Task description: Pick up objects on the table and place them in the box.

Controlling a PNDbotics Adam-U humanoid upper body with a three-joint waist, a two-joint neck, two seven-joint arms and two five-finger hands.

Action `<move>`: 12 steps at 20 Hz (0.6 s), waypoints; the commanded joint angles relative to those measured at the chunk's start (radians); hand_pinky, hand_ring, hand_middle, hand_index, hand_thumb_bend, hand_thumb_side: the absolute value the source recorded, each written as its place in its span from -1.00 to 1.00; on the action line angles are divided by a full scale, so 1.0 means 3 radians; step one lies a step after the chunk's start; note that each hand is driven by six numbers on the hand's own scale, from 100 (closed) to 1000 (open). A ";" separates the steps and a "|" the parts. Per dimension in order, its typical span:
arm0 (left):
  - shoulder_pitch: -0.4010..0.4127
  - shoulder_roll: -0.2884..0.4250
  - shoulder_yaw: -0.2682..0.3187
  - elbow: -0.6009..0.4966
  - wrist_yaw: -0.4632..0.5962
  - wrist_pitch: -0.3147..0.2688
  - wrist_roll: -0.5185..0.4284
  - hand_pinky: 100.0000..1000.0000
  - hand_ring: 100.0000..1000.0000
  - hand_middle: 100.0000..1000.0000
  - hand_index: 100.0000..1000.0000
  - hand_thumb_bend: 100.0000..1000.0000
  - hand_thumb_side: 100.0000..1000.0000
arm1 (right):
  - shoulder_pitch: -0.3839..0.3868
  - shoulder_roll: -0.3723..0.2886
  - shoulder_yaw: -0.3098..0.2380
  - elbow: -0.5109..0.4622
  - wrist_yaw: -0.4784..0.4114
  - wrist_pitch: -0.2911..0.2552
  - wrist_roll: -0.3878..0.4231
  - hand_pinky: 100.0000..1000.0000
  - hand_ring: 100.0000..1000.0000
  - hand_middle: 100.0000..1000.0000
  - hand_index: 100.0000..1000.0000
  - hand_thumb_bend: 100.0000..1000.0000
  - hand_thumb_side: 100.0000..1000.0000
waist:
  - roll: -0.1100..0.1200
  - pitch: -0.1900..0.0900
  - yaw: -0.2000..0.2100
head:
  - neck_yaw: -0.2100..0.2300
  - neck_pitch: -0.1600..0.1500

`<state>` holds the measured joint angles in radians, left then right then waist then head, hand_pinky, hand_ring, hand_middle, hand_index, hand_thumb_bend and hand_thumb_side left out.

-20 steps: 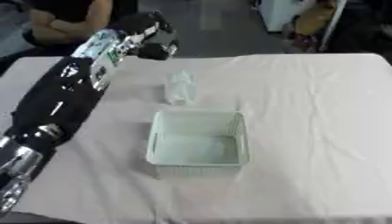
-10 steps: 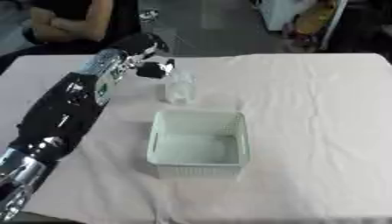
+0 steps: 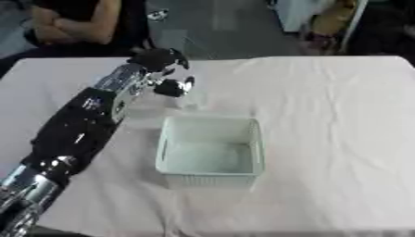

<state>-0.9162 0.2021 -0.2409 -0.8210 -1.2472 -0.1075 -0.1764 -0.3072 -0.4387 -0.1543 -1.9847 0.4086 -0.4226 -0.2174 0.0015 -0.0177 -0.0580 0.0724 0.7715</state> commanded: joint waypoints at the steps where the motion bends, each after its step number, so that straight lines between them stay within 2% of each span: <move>1: -0.0070 0.0002 -0.0010 -0.0032 -0.0067 -0.0046 0.0003 0.45 0.45 0.47 0.59 0.18 0.35 | -0.0061 -0.0031 0.0001 -0.0051 -0.0011 -0.0004 0.0020 0.64 0.93 0.93 0.92 -1.00 0.24 | -0.0008 -0.0025 -0.0003 | 0.0037 -0.0005; 2: -0.0078 -0.0004 -0.0012 -0.0023 -0.0087 -0.0059 -0.0002 0.45 0.45 0.47 0.59 0.18 0.35 | -0.0063 -0.0030 0.0003 -0.0051 -0.0012 -0.0005 0.0022 0.64 0.93 0.93 0.92 -1.00 0.24 | -0.0008 -0.0025 -0.0005 | 0.0039 -0.0005; 3: -0.0087 -0.0010 -0.0011 -0.0014 -0.0110 -0.0070 -0.0008 0.47 0.45 0.46 0.61 0.34 0.30 | -0.0064 -0.0030 0.0005 -0.0051 -0.0013 -0.0006 0.0024 0.64 0.93 0.93 0.92 -1.00 0.24 | -0.0008 -0.0024 -0.0007 | 0.0039 -0.0005; 4: -0.0095 -0.0016 -0.0008 -0.0005 -0.0135 -0.0078 -0.0012 0.47 0.45 0.46 0.61 0.35 0.30 | -0.0066 -0.0029 0.0006 -0.0051 -0.0015 -0.0006 0.0025 0.64 0.93 0.93 0.92 -1.00 0.24 | -0.0008 -0.0023 -0.0008 | 0.0040 -0.0005; 5: -0.0107 -0.0022 -0.0007 0.0003 -0.0164 -0.0088 -0.0017 0.51 0.46 0.46 0.64 0.49 0.30 | -0.0068 -0.0029 0.0007 -0.0051 -0.0016 -0.0007 0.0027 0.64 0.93 0.93 0.92 -1.00 0.24 | -0.0009 -0.0022 -0.0010 | 0.0040 -0.0005; 7: -0.0133 -0.0035 0.0003 0.0015 -0.0240 -0.0102 -0.0019 0.53 0.48 0.47 0.67 0.61 0.32 | -0.0072 -0.0029 0.0011 -0.0051 -0.0019 -0.0009 0.0030 0.64 0.93 0.93 0.92 -1.00 0.24 | -0.0009 -0.0018 -0.0013 | 0.0040 -0.0005; 9: -0.0163 -0.0052 0.0019 0.0020 -0.0342 -0.0096 0.0002 0.55 0.49 0.47 0.69 0.70 0.34 | -0.0077 -0.0028 0.0015 -0.0051 -0.0022 -0.0012 0.0035 0.64 0.93 0.93 0.92 -1.00 0.24 | -0.0011 -0.0013 -0.0018 | 0.0040 -0.0005; 12: -0.0193 -0.0080 0.0054 0.0062 -0.0457 -0.0079 0.0033 0.56 0.49 0.48 0.68 0.72 0.39 | -0.0084 -0.0025 0.0018 -0.0051 -0.0027 -0.0014 0.0038 0.64 0.93 0.93 0.92 -1.00 0.24 | -0.0013 -0.0008 -0.0023 | 0.0043 -0.0005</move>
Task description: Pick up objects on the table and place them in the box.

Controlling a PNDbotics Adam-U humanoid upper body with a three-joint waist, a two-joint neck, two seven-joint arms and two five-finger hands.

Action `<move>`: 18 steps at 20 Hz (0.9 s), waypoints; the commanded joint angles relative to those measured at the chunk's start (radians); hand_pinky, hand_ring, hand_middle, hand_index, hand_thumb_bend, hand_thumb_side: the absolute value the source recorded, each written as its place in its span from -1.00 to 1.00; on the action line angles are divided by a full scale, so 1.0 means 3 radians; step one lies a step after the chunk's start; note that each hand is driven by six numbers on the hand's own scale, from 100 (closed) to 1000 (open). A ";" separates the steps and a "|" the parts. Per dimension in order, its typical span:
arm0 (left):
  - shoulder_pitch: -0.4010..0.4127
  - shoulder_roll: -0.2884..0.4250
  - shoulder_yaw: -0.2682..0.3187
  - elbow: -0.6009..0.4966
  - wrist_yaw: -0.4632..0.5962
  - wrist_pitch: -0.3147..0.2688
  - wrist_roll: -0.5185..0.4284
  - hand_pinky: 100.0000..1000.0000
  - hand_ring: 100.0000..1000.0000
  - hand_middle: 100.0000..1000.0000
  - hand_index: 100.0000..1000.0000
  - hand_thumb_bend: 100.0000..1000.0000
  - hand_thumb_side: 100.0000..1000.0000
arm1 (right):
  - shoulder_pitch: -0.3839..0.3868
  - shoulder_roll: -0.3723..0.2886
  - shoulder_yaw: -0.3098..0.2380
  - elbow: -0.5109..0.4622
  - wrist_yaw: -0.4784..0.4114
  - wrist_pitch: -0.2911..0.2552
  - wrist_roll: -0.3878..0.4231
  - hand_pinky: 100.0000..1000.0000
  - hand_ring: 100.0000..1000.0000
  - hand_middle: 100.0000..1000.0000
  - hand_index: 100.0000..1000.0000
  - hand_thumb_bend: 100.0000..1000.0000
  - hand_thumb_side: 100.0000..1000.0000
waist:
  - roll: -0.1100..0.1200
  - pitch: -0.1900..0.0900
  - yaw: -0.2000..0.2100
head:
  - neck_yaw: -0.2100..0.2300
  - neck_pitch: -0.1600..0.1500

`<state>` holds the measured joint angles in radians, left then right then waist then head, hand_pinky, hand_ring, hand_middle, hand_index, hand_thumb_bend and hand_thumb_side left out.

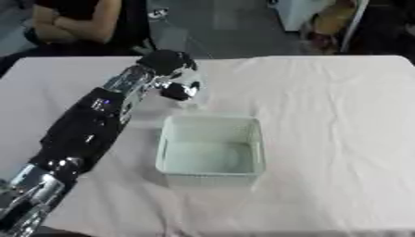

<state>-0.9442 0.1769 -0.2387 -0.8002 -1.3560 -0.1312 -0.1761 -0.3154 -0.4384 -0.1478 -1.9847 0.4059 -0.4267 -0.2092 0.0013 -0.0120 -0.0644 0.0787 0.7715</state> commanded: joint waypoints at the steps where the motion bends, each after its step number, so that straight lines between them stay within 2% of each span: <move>1: -0.0105 -0.0002 0.0056 0.0007 -0.0122 -0.0004 0.0040 0.58 0.49 0.48 0.68 0.71 0.42 | -0.0059 -0.0025 -0.0003 -0.0051 -0.0020 -0.0001 0.0012 0.64 0.93 0.93 0.92 -1.00 0.24 | -0.0012 -0.0025 -0.0002 | 0.0022 -0.0005; 11: -0.0111 -0.0041 0.0101 0.0115 -0.0241 -0.0019 0.0031 0.62 0.52 0.50 0.69 0.67 0.49 | -0.0072 -0.0024 0.0002 -0.0051 -0.0026 -0.0005 0.0019 0.64 0.93 0.93 0.92 -1.00 0.24 | -0.0014 -0.0019 -0.0006 | 0.0017 -0.0005; 18: -0.0072 -0.0064 0.0222 0.0302 -0.0321 0.0082 0.0028 0.62 0.52 0.51 0.72 0.61 0.56 | -0.0095 -0.0020 0.0015 -0.0051 -0.0042 -0.0016 0.0035 0.64 0.93 0.93 0.92 -1.00 0.24 | -0.0016 0.0002 -0.0017 | 0.0018 -0.0005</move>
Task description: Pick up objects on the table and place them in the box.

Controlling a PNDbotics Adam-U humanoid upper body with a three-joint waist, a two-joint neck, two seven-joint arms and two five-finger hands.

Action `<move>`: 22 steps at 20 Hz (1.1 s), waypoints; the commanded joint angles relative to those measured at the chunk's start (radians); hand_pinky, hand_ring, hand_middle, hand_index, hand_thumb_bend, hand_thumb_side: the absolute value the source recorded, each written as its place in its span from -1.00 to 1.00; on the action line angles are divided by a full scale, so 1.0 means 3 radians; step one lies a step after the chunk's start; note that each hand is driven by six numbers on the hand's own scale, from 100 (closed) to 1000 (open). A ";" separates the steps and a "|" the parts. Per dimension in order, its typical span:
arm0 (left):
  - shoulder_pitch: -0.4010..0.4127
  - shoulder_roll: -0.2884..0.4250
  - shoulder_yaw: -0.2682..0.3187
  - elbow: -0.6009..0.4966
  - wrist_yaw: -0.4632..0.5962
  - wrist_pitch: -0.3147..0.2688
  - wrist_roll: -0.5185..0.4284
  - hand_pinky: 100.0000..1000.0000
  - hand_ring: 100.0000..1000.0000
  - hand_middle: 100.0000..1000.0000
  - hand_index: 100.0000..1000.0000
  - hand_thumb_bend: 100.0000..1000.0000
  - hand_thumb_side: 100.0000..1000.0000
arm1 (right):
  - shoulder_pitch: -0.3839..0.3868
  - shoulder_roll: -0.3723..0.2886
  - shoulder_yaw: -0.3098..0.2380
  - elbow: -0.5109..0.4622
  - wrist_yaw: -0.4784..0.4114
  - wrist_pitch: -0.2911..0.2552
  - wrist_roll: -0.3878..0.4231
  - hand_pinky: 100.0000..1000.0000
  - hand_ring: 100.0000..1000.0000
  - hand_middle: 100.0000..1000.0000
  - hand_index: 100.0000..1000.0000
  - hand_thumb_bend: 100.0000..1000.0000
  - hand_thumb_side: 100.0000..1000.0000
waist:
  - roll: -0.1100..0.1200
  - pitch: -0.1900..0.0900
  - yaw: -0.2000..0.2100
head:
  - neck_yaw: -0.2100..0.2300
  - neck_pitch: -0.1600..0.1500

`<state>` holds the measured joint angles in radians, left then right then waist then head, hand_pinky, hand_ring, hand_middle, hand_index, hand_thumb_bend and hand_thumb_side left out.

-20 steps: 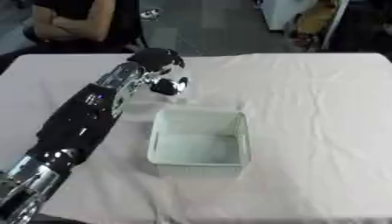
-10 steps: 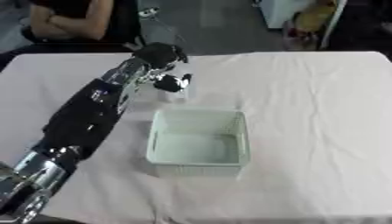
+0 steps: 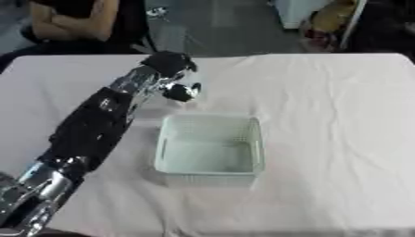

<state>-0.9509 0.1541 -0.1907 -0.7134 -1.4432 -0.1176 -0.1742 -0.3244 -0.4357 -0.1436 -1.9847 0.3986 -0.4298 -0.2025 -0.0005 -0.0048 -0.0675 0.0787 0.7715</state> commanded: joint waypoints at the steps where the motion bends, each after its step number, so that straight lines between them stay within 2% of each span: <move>1: -0.0045 0.0005 0.0075 0.0036 -0.0035 0.0049 0.0036 0.62 0.52 0.52 0.72 0.61 0.54 | -0.0069 -0.0028 0.0003 -0.0051 -0.0020 -0.0007 0.0016 0.64 0.93 0.93 0.92 -1.00 0.24 | -0.0012 -0.0018 -0.0010 | 0.0020 -0.0005; 11: -0.0045 -0.0044 0.0248 0.0312 -0.0159 0.0224 0.0189 0.60 0.51 0.52 0.72 0.54 0.58 | -0.0099 -0.0003 0.0018 -0.0051 -0.0042 -0.0017 0.0043 0.64 0.93 0.93 0.92 -1.00 0.24 | -0.0036 0.0020 -0.0035 | 0.0062 -0.0027; 16: -0.0060 -0.0060 0.0251 0.0325 -0.0161 0.0212 0.0247 0.60 0.51 0.51 0.72 0.51 0.57 | -0.0096 -0.0002 0.0020 -0.0051 -0.0045 -0.0017 0.0049 0.64 0.93 0.93 0.92 -1.00 0.25 | -0.0040 0.0018 -0.0032 | 0.0061 -0.0035; 17: -0.0063 -0.0063 0.0250 0.0323 -0.0161 0.0210 0.0254 0.60 0.52 0.52 0.72 0.52 0.62 | -0.0096 -0.0002 0.0020 -0.0051 -0.0045 -0.0017 0.0049 0.64 0.93 0.93 0.92 -1.00 0.25 | -0.0040 0.0018 -0.0032 | 0.0062 -0.0039; 19: -0.0069 -0.0073 0.0251 0.0328 -0.0162 0.0205 0.0256 0.61 0.53 0.52 0.73 0.50 0.58 | -0.0095 0.0000 0.0021 -0.0051 -0.0046 -0.0018 0.0051 0.64 0.93 0.93 0.92 -1.00 0.25 | -0.0040 0.0018 -0.0032 | 0.0062 -0.0043; 22: -0.0063 -0.0104 0.0259 0.0361 -0.0158 0.0187 0.0220 0.65 0.60 0.61 0.83 0.48 0.68 | -0.0098 0.0004 0.0023 -0.0051 -0.0048 -0.0019 0.0054 0.64 0.93 0.93 0.92 -1.00 0.26 | -0.0040 0.0021 -0.0035 | 0.0063 -0.0045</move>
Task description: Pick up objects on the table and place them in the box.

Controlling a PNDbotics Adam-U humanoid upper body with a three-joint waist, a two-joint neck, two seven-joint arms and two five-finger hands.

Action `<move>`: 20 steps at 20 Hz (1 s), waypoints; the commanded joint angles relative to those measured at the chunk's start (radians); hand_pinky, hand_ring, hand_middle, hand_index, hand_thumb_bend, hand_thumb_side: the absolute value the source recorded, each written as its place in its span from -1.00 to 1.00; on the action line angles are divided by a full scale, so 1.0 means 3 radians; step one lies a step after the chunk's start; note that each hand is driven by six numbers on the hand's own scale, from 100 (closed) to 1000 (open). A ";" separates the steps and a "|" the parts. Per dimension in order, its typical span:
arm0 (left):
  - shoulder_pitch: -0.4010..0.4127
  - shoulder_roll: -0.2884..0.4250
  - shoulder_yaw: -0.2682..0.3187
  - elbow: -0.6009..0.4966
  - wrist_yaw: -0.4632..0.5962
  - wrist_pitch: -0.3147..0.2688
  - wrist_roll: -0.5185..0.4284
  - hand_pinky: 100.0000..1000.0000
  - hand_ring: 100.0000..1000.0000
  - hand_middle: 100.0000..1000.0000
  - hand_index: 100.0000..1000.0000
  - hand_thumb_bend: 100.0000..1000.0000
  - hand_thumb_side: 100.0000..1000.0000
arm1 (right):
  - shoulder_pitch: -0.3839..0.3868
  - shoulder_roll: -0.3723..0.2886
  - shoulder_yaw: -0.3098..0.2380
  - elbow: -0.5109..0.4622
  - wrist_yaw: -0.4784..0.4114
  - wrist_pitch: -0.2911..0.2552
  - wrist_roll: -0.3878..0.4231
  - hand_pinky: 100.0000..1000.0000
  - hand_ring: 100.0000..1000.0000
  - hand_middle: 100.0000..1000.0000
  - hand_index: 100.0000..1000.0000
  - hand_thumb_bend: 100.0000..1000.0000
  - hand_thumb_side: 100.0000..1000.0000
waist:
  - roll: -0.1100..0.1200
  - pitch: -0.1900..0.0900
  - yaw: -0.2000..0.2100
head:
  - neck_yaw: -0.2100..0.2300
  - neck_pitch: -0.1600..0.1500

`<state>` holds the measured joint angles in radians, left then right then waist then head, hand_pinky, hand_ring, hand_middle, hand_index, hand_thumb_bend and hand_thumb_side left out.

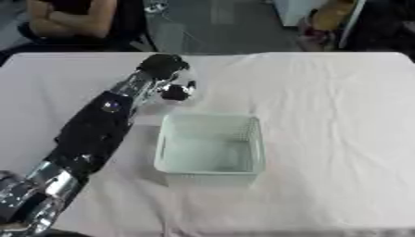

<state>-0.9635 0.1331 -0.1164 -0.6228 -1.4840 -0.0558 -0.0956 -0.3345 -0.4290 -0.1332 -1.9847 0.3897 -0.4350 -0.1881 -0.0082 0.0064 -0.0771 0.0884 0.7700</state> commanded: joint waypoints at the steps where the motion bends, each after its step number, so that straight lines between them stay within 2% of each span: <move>1: -0.0014 -0.0046 0.0014 0.0082 -0.0011 -0.0033 -0.0087 0.66 0.61 0.62 0.84 0.48 0.70 | -0.0065 -0.0017 -0.0012 -0.0051 -0.0019 -0.0002 0.0007 0.64 0.93 0.93 0.92 -1.00 0.26 | -0.0015 -0.0016 -0.0004 | 0.0029 -0.0039; 2: -0.0006 -0.0060 0.0017 0.0108 0.0007 -0.0054 -0.0151 0.70 0.68 0.70 0.94 0.44 0.87 | -0.0066 -0.0015 -0.0012 -0.0051 -0.0019 -0.0002 0.0008 0.64 0.93 0.93 0.92 -1.00 0.26 | -0.0015 -0.0014 -0.0005 | 0.0029 -0.0038; 4: 0.0010 -0.0087 0.0025 0.0173 0.0084 -0.0118 -0.0365 0.73 0.74 0.78 1.00 0.46 1.00 | -0.0069 -0.0013 -0.0012 -0.0051 -0.0020 -0.0003 0.0010 0.64 0.93 0.93 0.92 -1.00 0.26 | -0.0014 -0.0014 -0.0007 | 0.0028 -0.0031; 10: 0.0024 -0.0127 0.0004 0.0220 0.0313 -0.0238 -0.1060 0.81 0.87 0.90 1.00 0.59 1.00 | -0.0073 -0.0009 -0.0011 -0.0051 -0.0023 -0.0004 0.0014 0.64 0.93 0.93 0.92 -1.00 0.26 | -0.0011 -0.0017 -0.0011 | 0.0025 -0.0020; 12: 0.0024 -0.0129 -0.0018 0.0177 0.0327 -0.0249 -0.1135 0.83 0.90 0.93 1.00 0.60 1.00 | -0.0073 -0.0008 -0.0010 -0.0051 -0.0024 -0.0004 0.0016 0.64 0.93 0.93 0.92 -1.00 0.26 | -0.0010 -0.0018 -0.0013 | 0.0026 -0.0019; 20: 0.0043 -0.0144 -0.0048 0.0120 0.0224 -0.0281 -0.1111 0.87 0.93 0.96 1.00 0.62 1.00 | -0.0076 -0.0007 -0.0009 -0.0051 -0.0026 -0.0005 0.0018 0.64 0.93 0.93 0.92 -1.00 0.26 | -0.0010 -0.0018 -0.0014 | 0.0023 -0.0016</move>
<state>-0.9664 0.0929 -0.1182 -0.6065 -1.4036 -0.1356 -0.4196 -0.3412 -0.4177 -0.1320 -1.9847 0.3853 -0.4369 -0.1853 -0.0079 0.0024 -0.0810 0.0890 0.7704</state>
